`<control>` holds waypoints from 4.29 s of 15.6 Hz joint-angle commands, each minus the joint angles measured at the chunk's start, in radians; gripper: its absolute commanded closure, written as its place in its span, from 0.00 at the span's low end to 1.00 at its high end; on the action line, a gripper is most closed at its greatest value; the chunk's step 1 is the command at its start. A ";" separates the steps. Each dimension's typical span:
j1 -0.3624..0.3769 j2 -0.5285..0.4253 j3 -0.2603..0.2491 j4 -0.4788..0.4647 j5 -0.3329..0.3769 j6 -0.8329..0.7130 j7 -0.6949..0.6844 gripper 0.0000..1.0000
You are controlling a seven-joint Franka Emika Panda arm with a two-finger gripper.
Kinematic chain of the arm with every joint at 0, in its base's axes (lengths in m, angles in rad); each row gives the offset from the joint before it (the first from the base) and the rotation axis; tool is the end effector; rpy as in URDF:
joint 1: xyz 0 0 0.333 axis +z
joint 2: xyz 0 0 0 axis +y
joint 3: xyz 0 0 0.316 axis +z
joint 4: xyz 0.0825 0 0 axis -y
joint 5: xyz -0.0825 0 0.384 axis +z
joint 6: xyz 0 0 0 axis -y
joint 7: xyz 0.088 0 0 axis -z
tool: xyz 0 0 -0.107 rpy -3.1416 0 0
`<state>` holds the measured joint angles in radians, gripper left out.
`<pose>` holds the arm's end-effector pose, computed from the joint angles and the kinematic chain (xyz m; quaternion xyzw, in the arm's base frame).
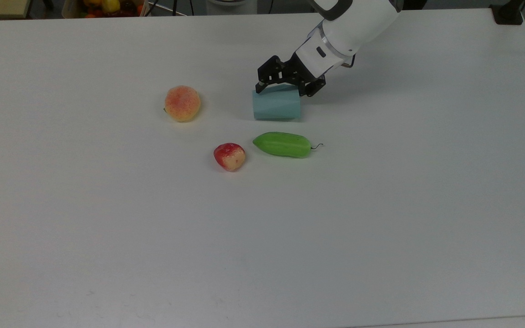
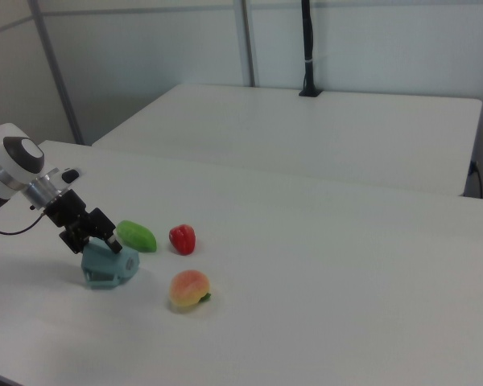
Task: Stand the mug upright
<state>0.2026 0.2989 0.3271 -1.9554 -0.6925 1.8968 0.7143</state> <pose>0.5248 0.2454 0.3185 0.9521 0.0755 0.0221 0.2955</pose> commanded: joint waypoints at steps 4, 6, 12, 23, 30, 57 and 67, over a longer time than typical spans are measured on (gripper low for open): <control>0.006 -0.038 -0.003 -0.076 -0.091 -0.024 0.019 1.00; 0.006 -0.041 -0.003 -0.074 -0.085 -0.024 0.022 1.00; -0.037 -0.095 -0.003 -0.022 0.069 -0.022 -0.019 1.00; -0.098 -0.250 -0.103 0.130 0.555 -0.159 -0.432 1.00; -0.049 -0.198 -0.223 0.131 0.751 -0.096 -0.706 1.00; 0.005 0.010 -0.221 0.188 0.778 0.041 -0.794 0.00; -0.092 -0.225 -0.227 0.309 0.774 -0.277 -0.590 0.00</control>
<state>0.1449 0.1695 0.1135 -1.6593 0.0942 1.7130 0.0423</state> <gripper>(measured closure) 0.000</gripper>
